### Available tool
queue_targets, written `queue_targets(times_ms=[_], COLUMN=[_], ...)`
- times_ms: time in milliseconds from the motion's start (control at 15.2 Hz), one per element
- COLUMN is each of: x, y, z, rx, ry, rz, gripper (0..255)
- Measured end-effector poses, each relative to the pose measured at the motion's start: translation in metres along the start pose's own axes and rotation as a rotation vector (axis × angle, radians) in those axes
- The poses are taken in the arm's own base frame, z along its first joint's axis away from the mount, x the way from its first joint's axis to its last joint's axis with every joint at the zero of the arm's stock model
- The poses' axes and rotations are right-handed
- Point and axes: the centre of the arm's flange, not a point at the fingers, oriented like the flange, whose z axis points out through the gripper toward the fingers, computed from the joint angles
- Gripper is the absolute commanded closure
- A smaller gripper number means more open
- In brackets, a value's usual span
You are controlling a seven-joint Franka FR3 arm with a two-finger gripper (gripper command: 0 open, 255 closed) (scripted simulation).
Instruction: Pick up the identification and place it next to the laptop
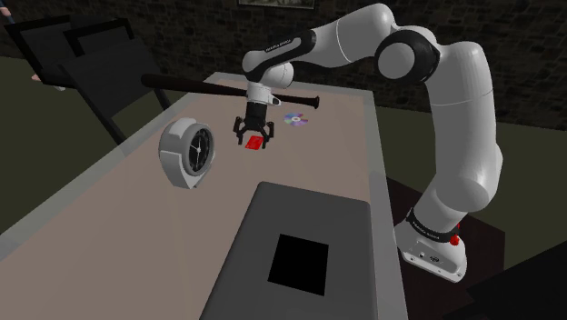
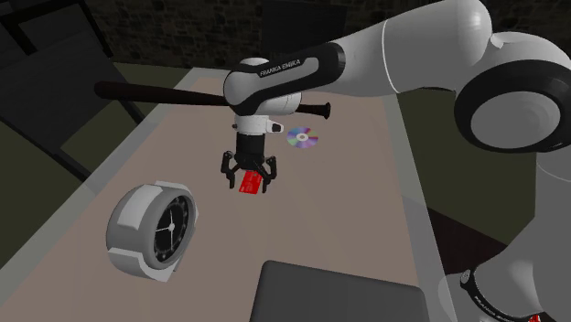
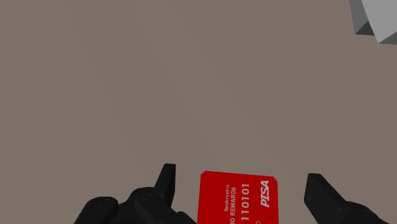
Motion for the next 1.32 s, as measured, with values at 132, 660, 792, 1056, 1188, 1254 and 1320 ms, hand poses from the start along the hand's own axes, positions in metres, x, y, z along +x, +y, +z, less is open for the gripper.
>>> queue_targets(times_ms=[132,660,792,1056,1188,1254,1320], x=[-0.001,-0.002,-0.004,-0.014,-0.020,-0.024,-0.027], y=[0.001,-0.001,-0.001,-0.001,-0.002,-0.001,0.000], z=[-0.006,-0.007,-0.008,-0.023,-0.031,-0.035,-0.040], rx=[0.000,0.010,0.004,0.000,0.001,0.000,0.000], ry=[0.000,0.005,0.002,0.000,0.000,0.000,0.000], rz=[0.000,-0.003,-0.001,0.000,0.000,0.000,0.000], gripper=[255,255,255,255,255,255,255])
